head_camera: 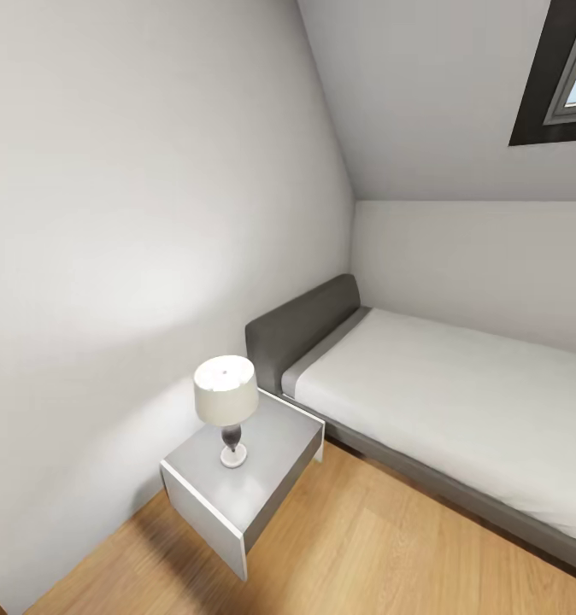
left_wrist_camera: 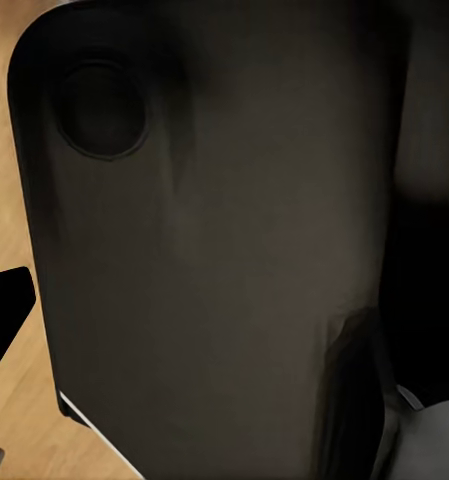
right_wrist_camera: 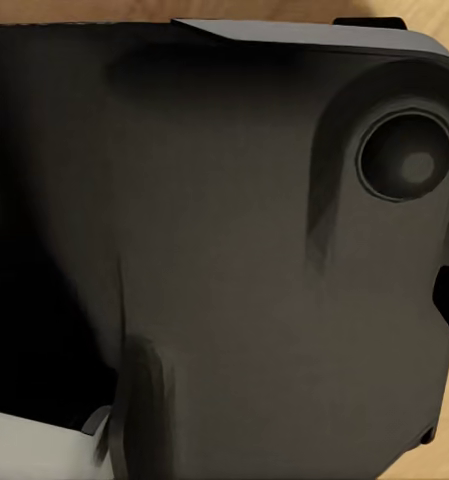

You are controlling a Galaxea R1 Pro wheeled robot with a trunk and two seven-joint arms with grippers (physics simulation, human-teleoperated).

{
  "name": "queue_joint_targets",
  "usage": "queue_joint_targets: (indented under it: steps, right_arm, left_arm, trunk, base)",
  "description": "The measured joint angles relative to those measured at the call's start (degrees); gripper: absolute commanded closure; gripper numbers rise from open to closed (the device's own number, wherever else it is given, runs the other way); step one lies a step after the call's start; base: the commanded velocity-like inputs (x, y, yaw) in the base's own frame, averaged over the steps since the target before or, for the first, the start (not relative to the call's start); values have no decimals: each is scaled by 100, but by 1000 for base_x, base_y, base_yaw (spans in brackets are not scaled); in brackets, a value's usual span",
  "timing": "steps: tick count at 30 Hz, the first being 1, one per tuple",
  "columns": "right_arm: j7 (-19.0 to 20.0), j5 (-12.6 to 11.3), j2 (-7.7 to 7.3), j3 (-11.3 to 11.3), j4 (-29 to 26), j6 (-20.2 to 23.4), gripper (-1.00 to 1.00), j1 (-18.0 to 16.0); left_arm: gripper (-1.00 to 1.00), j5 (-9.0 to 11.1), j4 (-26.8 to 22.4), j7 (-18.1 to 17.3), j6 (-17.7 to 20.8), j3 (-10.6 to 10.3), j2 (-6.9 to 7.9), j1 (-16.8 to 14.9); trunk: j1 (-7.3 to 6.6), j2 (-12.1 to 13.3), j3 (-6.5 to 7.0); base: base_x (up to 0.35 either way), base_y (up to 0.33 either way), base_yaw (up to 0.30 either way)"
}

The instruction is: Attach the digital camera to the camera tripod in the bedroom.

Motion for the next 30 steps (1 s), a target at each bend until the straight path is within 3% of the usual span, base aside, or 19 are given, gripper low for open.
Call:
queue_joint_targets:
  steps: [30]
  right_arm:
    - [0, 0, -3, -11, 1, 0, -100, -5]
  left_arm:
    - [-100, 2, -18, 24, -20, 6, 3, 0]
  trunk:
    - [0, 0, 0]
  base:
    - [0, 0, 0]
